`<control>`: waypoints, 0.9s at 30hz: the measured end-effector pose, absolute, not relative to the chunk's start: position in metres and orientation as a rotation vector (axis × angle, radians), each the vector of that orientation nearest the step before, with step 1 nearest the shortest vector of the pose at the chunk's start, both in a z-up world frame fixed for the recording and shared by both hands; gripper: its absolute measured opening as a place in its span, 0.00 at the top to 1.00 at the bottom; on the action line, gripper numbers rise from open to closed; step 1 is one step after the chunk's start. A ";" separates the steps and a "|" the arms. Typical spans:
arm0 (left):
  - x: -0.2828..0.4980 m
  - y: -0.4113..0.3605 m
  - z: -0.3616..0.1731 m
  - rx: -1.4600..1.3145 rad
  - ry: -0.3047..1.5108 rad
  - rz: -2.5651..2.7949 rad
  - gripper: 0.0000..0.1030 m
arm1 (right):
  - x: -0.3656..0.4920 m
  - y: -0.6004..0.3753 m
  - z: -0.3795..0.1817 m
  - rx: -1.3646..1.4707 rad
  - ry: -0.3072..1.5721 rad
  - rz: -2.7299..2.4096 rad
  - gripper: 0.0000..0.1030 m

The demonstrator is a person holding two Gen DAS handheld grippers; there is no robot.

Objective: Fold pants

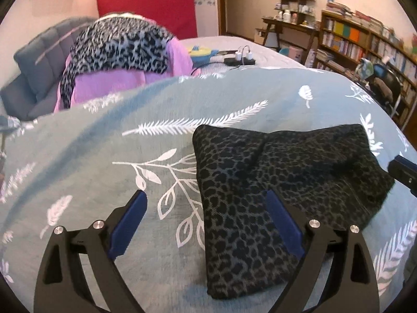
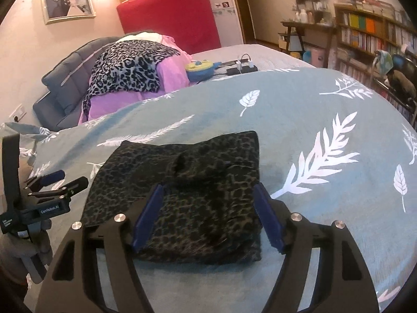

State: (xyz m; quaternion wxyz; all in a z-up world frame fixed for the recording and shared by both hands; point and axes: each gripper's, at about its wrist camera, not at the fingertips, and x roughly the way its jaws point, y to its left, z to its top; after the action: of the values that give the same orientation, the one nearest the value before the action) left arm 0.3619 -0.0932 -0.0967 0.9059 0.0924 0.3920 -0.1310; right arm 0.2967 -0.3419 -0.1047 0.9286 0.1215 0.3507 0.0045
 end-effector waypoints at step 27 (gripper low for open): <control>0.232 -0.112 -0.022 0.231 0.689 -0.211 0.06 | 0.199 -0.280 -0.051 0.146 0.614 0.008 0.05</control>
State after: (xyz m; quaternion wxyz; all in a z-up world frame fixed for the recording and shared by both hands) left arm 0.2322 -0.1120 -0.0217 0.9293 0.1127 0.3365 -0.1028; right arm 0.1986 -0.2803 -0.0511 0.9506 0.0716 0.3020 0.0037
